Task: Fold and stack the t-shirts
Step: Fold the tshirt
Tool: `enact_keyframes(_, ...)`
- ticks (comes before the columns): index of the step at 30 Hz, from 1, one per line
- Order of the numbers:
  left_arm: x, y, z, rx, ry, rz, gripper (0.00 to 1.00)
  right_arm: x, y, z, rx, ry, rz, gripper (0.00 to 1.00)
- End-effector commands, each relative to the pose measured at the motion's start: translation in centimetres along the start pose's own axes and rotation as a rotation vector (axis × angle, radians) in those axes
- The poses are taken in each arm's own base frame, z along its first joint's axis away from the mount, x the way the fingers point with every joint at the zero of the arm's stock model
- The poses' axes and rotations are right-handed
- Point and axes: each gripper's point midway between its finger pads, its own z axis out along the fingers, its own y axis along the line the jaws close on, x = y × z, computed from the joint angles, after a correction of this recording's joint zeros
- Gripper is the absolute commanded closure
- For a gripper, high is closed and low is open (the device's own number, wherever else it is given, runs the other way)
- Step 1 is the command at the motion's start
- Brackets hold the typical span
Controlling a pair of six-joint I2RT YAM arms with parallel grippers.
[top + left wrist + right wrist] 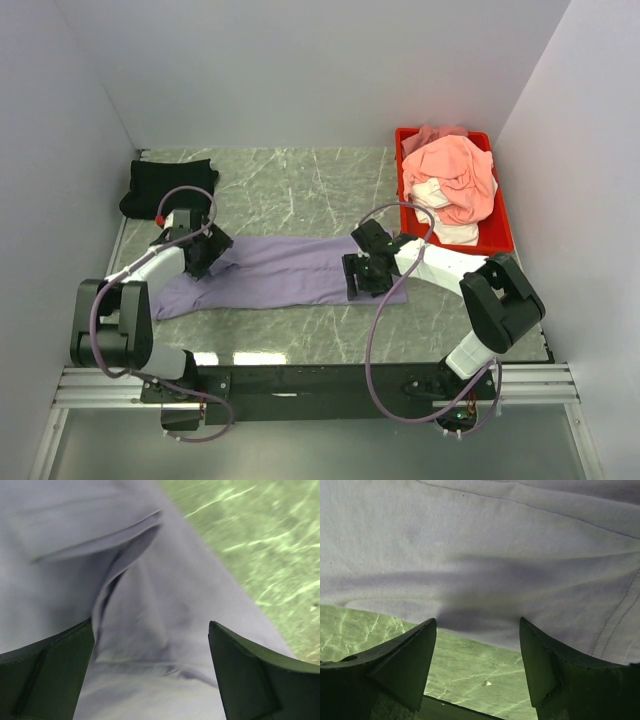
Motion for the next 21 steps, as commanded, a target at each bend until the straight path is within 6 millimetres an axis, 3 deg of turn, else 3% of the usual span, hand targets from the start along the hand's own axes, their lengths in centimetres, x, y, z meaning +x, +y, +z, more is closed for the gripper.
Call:
enact_keyframes(1,-1.7,-3.8,0.1,0.115,-0.028,0.008,0.01,-1.4,-0.1,-1.0,0.003,-0.043,0.018,0.26)
enact_keyframes(5,-2.5,-5.8,0.1,0.146,-0.041,0.010,0.00,-1.7,0.0,-1.2,-0.004,-0.052,0.021,0.26)
enact_keyframes(9,-4.6,-8.1,0.0,0.183,-0.093,0.013,0.01,-2.0,-0.2,-1.4,-0.005,-0.064,0.029,0.26)
enact_keyframes(16,-6.6,-10.1,2.3,0.143,-0.104,0.057,0.01,-2.8,-0.4,-2.2,0.005,-0.096,0.028,0.26)
enact_keyframes(19,-6.9,-10.9,1.1,0.172,-0.132,0.070,0.01,-3.3,-0.7,-2.8,0.017,-0.117,0.030,0.26)
enact_keyframes(21,-6.6,-10.3,0.3,0.155,-0.144,0.079,0.01,-4.0,-0.6,-3.5,0.019,-0.136,0.025,0.26)
